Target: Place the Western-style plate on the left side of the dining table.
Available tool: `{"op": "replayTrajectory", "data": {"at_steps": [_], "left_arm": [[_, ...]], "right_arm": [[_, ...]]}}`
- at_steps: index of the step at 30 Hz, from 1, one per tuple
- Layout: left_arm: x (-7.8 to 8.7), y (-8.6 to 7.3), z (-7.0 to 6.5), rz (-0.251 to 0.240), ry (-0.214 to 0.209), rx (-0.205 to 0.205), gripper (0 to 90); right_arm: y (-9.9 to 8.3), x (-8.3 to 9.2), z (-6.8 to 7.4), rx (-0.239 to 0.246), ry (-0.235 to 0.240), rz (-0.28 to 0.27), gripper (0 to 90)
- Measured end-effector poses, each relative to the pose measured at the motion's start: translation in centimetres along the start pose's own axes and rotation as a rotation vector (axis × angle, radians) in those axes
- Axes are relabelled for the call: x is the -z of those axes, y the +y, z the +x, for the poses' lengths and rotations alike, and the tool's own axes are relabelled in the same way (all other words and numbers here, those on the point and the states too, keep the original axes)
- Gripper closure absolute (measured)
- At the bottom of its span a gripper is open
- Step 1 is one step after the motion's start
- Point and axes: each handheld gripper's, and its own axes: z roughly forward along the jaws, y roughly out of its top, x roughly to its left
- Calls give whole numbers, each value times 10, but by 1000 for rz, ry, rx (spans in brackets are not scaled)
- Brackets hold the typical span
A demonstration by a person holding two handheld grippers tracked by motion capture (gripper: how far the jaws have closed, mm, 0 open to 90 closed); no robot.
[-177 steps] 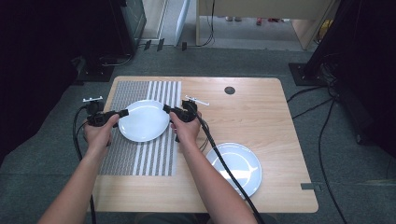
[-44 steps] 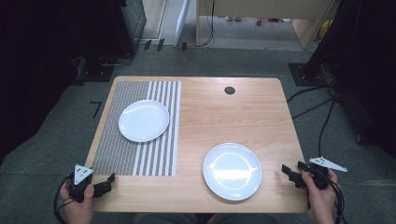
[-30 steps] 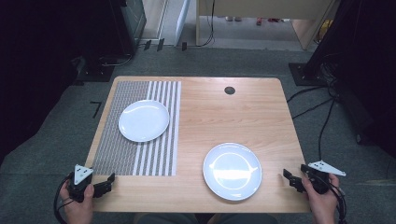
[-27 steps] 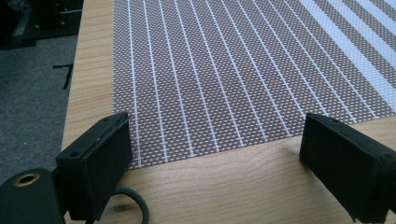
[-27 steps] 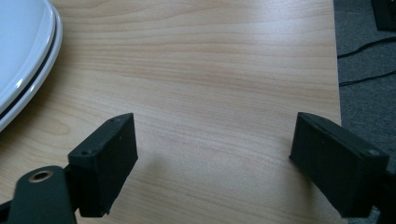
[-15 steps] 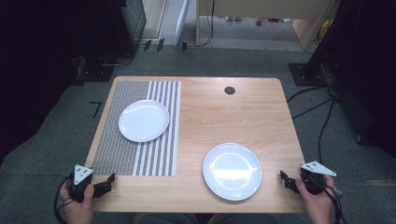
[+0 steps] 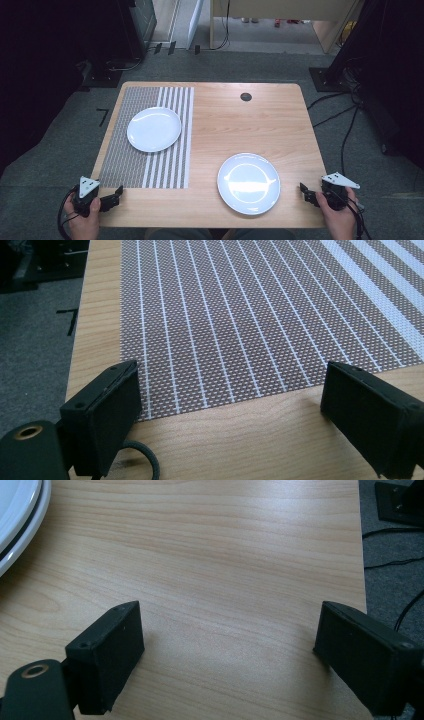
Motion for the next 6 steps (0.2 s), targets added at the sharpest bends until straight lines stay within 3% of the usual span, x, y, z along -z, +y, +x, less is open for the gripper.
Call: {"op": "replayTrajectory", "data": {"at_steps": [6], "left_arm": [[0,0,1,-1,-4,7,95]], "right_arm": [[0,0,0,0,0,0,116]]}}
